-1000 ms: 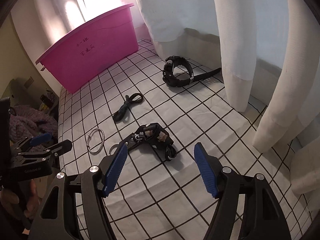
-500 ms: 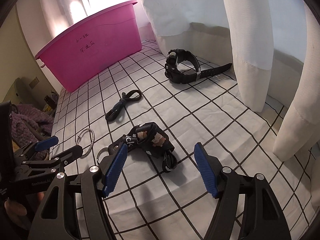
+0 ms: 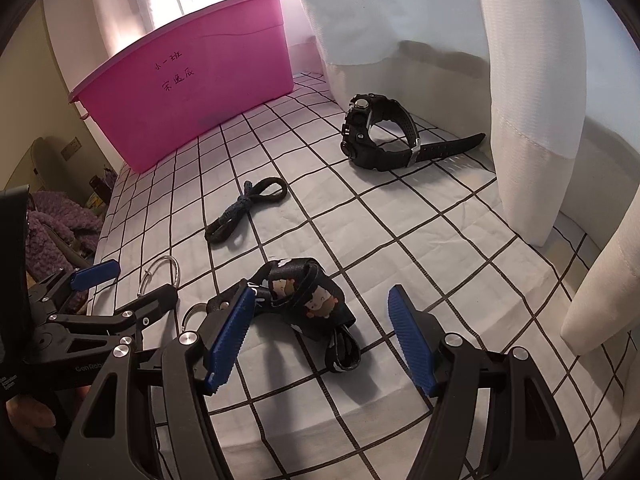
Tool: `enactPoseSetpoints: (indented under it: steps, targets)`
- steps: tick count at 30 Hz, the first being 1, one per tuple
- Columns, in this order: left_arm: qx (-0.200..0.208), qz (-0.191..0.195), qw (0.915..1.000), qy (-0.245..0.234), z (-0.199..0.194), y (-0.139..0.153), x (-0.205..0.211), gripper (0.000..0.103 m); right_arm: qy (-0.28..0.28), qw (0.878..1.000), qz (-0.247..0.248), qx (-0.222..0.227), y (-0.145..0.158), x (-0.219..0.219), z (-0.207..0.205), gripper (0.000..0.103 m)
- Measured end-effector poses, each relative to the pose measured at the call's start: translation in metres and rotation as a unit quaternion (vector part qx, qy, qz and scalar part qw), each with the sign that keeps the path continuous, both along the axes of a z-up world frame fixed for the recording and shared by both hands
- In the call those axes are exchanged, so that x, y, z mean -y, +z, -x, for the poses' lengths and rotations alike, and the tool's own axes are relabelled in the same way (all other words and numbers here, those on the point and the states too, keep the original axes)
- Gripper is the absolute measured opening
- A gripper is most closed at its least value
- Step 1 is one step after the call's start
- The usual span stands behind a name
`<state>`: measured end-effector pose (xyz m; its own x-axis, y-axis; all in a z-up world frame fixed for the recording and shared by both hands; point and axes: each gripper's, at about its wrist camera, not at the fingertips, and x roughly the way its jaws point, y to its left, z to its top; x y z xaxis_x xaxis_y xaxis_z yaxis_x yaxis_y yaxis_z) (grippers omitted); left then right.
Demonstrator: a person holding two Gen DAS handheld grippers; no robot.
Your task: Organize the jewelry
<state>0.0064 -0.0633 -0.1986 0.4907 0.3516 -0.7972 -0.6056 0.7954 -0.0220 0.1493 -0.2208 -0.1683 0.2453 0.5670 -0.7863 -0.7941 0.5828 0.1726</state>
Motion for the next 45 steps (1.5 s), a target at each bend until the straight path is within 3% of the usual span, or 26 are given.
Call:
enactPoseSetpoints:
  steps: [19,24,26,28,30,35,45]
  targets:
    - [-0.004,-0.005,1.0000,-0.007,-0.005,-0.001,0.003,0.095,0.045,0.997,0.048,0.042,-0.008,-0.021,0.013,0.065]
    - [0.001,-0.008,0.9998,-0.018,-0.004,0.002,0.010,0.081,0.049,0.997,0.048,0.045,-0.007,-0.022,0.016,0.059]
    - [0.006,-0.011,0.9996,-0.025,-0.004,0.003,0.014,0.075,0.053,0.997,0.046,0.046,-0.007,-0.021,0.019,0.052]
    - [0.014,-0.015,0.9992,-0.035,-0.003,0.005,0.019,0.063,0.057,0.996,0.044,0.047,-0.007,-0.021,0.021,0.048]
    - [0.022,-0.020,0.9985,-0.046,-0.003,0.006,0.025,0.044,0.060,0.996,0.041,0.047,-0.007,-0.021,0.023,0.042]
    - [0.027,-0.017,0.9984,-0.047,-0.004,0.007,0.024,0.044,0.063,0.996,0.037,0.048,-0.006,-0.020,0.024,0.034]
    - [0.050,-0.028,0.9975,-0.041,0.002,0.021,0.025,0.044,0.051,0.997,-0.003,0.050,0.004,-0.009,0.024,0.032]
